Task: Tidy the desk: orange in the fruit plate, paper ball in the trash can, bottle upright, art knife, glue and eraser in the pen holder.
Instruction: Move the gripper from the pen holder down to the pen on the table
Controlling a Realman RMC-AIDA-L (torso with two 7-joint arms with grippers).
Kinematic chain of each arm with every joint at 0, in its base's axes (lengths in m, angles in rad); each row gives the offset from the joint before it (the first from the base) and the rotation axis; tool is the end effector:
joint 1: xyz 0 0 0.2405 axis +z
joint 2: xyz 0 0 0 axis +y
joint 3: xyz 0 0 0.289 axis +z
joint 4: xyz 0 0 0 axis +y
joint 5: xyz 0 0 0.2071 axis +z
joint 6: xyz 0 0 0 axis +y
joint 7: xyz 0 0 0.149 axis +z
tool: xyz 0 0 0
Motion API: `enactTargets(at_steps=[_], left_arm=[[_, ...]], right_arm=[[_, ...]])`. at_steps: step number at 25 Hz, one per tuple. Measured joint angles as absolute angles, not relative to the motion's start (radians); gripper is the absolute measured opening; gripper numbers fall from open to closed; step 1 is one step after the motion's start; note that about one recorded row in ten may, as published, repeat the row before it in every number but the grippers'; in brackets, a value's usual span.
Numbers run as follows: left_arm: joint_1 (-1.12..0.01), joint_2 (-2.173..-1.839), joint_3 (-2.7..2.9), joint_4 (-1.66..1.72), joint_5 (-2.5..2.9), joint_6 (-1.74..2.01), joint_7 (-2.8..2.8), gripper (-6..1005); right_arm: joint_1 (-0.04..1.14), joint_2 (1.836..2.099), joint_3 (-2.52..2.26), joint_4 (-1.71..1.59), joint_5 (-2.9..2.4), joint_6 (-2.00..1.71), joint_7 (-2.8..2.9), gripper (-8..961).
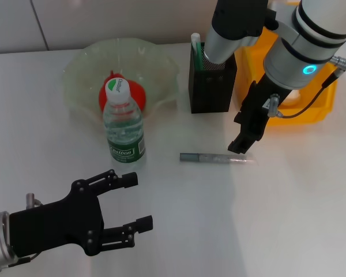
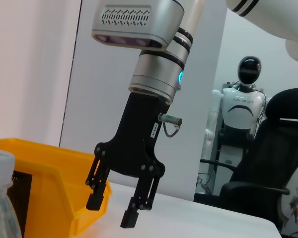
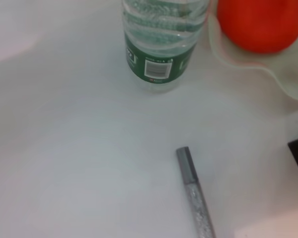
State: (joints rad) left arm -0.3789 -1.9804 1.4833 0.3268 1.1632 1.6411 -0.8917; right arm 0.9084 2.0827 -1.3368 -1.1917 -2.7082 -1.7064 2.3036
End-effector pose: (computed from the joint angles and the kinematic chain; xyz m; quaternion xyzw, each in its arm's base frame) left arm -0.2942 0.2575 -0.0564 -0.9226 -0.1205 -0.3608 0.0638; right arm 0.1428 0.4027 -0.0234 -0.9452 0.1473 -0.2700 0.1096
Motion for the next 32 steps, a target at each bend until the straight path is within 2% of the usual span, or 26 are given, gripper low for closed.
enactTargets(at_steps=[18,32], left_arm=[[-0.376,-1.979,1.486,0.327,1.166,1.644,-0.889,834],[-0.379,-1.976,1.485,0.327,1.166,1.645,-0.892,834]], right_arm=[[0.979,2.09,-1.464,-0.911,-2.677,-1.444,2.292,639],[1.006,2.091,-1.546,-0.854,-2.651,-1.392,2.292,543]])
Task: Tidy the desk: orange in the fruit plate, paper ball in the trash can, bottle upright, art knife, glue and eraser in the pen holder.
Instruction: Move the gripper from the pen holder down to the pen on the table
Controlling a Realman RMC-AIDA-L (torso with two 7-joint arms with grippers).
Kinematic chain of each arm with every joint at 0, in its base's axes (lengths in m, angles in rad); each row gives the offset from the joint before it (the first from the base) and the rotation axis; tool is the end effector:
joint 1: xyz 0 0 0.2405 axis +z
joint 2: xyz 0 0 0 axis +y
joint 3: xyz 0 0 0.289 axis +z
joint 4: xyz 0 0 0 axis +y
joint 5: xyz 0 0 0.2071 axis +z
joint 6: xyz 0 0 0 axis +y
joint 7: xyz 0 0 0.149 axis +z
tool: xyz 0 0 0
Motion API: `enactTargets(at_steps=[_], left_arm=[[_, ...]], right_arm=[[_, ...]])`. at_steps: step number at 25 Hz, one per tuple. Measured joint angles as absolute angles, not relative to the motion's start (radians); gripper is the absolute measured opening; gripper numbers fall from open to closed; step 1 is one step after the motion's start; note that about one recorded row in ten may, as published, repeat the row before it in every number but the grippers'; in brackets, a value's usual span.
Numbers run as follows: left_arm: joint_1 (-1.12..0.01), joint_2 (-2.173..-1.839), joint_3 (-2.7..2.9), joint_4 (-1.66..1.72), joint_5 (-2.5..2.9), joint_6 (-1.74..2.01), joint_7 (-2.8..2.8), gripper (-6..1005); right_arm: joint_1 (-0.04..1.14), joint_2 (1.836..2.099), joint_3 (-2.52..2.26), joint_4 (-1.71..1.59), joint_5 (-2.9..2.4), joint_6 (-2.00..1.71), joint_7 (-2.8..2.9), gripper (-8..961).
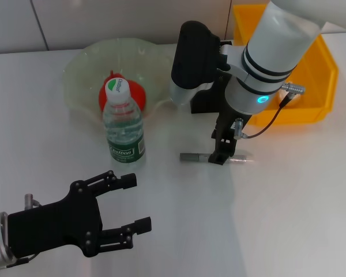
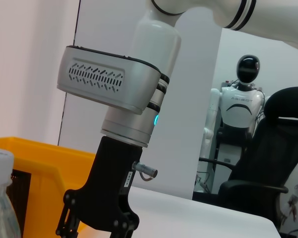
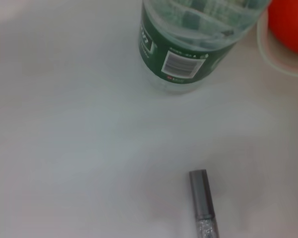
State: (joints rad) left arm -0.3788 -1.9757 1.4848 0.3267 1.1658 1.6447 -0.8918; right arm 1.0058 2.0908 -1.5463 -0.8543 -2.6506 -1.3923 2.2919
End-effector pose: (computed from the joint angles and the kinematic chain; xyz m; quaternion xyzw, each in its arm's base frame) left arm -0.2953 0.2571 -0.0548 -0.9236 -0.1194 -0.3589 0.0621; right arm 0.1546 0.4174 -0.0858 -0.9425 0.0961 -0.3027 0.1044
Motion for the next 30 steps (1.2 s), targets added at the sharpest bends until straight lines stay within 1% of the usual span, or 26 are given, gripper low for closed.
enactTargets(at_steps=[11,30], left_arm=[[-0.377,-1.975,1.484,0.327,1.166,1.644,-0.893,834],[-0.375,-1.973,1.487,0.327,1.166,1.644,-0.893,834]], right_arm=[[1.017,2.091,-1.587,-0.826,-2.631,-1.35,2.292,476],[1.026,2.092,-1.598,-0.753,-2.601,-1.303,2.292,477]])
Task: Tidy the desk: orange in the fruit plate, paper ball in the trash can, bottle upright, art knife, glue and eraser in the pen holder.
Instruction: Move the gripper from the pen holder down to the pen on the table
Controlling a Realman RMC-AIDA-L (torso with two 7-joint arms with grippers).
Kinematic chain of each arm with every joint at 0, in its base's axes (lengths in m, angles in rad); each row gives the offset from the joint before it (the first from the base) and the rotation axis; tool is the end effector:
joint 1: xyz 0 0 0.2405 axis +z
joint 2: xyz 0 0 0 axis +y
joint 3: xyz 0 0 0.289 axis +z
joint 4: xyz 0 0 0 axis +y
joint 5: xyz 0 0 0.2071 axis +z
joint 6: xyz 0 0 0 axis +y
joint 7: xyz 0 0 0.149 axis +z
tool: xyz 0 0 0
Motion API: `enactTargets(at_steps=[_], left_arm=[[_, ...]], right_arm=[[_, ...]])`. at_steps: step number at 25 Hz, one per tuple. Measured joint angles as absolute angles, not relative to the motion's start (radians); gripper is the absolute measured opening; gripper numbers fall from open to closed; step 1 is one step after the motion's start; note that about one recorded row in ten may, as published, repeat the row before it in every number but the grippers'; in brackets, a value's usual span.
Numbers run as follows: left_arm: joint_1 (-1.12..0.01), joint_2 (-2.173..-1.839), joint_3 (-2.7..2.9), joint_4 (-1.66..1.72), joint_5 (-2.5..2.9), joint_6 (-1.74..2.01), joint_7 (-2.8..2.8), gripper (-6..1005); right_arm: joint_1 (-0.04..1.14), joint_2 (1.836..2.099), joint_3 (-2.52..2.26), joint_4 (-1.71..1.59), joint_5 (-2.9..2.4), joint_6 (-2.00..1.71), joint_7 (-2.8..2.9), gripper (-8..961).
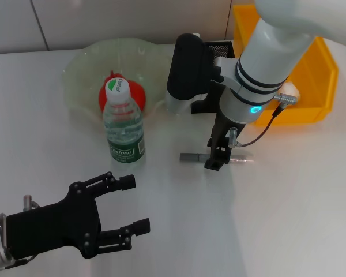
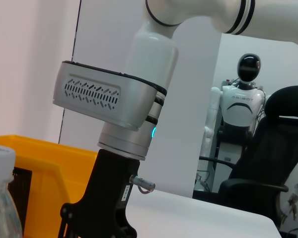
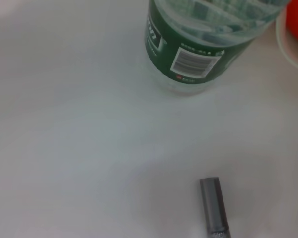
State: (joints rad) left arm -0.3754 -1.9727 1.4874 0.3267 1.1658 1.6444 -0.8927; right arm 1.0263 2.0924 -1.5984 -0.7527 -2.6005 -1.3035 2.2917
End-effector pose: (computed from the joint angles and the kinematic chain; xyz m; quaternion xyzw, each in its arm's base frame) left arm -0.2970 0.2561 -0.0540 -0.9241 -0.1210 -0.3570 0.0622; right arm 0.1633 0.4174 -0.1011 -0.9430 0.0989 -0.3015 0.1002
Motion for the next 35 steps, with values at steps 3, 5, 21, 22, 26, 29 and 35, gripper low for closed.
enactTargets(at_steps=[3,5,21,22,26,29,35], left_arm=[[-0.375,-1.973,1.488,0.327,1.166,1.644,-0.893,834],[-0.374,-1.974,1.489,0.327,1.166,1.645,-0.893,834],[-0.374,-1.977,1.486,0.327,1.166,1.646,-0.893,834],[-0.374,-1.977,1.486,0.327,1.166,1.646,-0.893,834],[-0.376,-1.977,1.485,0.327,1.166,1.646,-0.893,834],[-0.378,-1.977,1.485,0.327,1.166,1.646,-0.894,834],[-0.38,-1.977,1.485,0.327,1.166,1.646,-0.894,834]], right_arm=[[1.026,2.092,-1.598,-0.752,-2.6,-1.302,2.292,477],[1.026,2.092,-1.598,-0.75,-2.6,-1.302,2.292,467],[1.028,2.091,-1.598,-0.739,-2.606,-1.303,2.292,347],[1.028,2.09,-1.598,-0.739,-2.607,-1.303,2.292,347],[1.028,2.088,-1.598,-0.738,-2.608,-1.304,2.292,334],[1.028,2.088,-1.598,-0.734,-2.608,-1.306,2.292,315],[1.028,2.088,-1.598,-0.727,-2.609,-1.303,2.29,236]])
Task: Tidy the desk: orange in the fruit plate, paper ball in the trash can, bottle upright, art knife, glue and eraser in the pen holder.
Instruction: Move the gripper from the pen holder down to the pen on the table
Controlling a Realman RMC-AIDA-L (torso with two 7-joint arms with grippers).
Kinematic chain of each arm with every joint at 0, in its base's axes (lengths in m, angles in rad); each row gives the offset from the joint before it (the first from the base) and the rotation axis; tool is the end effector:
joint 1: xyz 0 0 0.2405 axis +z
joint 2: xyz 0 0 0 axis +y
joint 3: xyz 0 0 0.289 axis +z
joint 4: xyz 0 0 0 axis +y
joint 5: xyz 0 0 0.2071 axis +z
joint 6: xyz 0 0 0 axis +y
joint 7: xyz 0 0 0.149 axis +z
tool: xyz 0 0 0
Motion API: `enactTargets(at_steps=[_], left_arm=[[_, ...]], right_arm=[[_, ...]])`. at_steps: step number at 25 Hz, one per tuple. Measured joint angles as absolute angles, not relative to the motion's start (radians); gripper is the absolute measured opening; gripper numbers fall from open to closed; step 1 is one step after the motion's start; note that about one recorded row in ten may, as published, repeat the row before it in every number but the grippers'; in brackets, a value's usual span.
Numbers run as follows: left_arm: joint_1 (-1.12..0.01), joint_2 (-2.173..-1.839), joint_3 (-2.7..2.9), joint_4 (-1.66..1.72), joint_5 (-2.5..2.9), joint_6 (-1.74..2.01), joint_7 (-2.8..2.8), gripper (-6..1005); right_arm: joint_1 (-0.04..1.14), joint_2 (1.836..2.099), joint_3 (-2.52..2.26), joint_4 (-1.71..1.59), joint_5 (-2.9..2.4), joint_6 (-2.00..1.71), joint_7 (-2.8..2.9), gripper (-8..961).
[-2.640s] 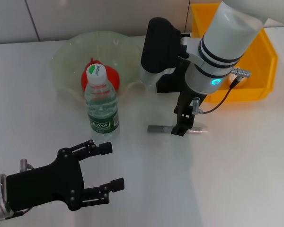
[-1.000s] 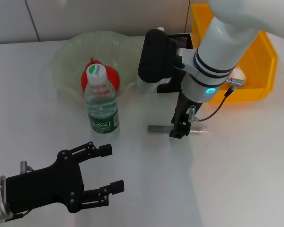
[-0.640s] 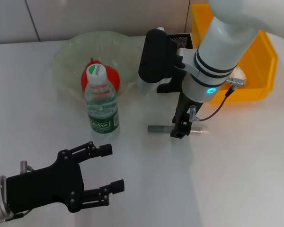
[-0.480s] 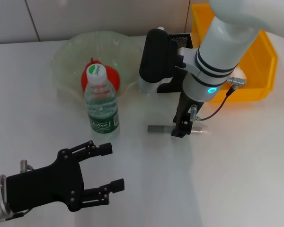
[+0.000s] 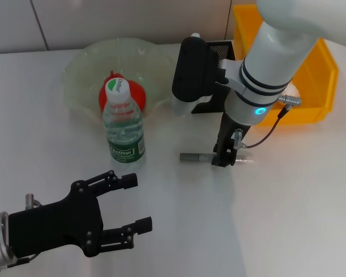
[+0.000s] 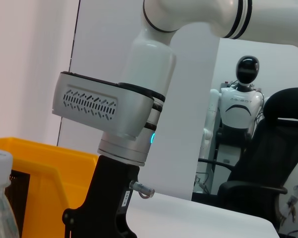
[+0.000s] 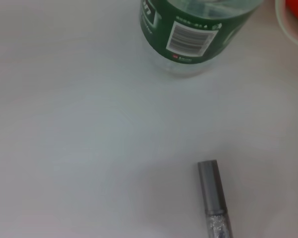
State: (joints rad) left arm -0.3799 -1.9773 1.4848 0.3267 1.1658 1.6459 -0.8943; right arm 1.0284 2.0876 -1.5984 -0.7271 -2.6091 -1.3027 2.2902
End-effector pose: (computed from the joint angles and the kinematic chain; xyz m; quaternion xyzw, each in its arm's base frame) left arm -0.2945 0.2572 -0.0553 -0.9232 -0.1200 -0.3601 0.0607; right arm 0.1708 0.4178 -0.0991 -0.9390 0.1050 -0.3122 0.0990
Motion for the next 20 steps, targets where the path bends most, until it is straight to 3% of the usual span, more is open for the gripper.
enactTargets(at_steps=[11,20], left_arm=[[-0.38,-1.977,1.483,0.327,1.166,1.646,-0.894,834],[-0.379,-1.975,1.483,0.327,1.166,1.648,-0.894,834]], right_arm=[[1.029,2.089,-1.598,-0.723,-2.609,-1.301,2.28,231],[1.045,2.089,-1.597,-0.689,-2.605,-1.298,2.279,129]])
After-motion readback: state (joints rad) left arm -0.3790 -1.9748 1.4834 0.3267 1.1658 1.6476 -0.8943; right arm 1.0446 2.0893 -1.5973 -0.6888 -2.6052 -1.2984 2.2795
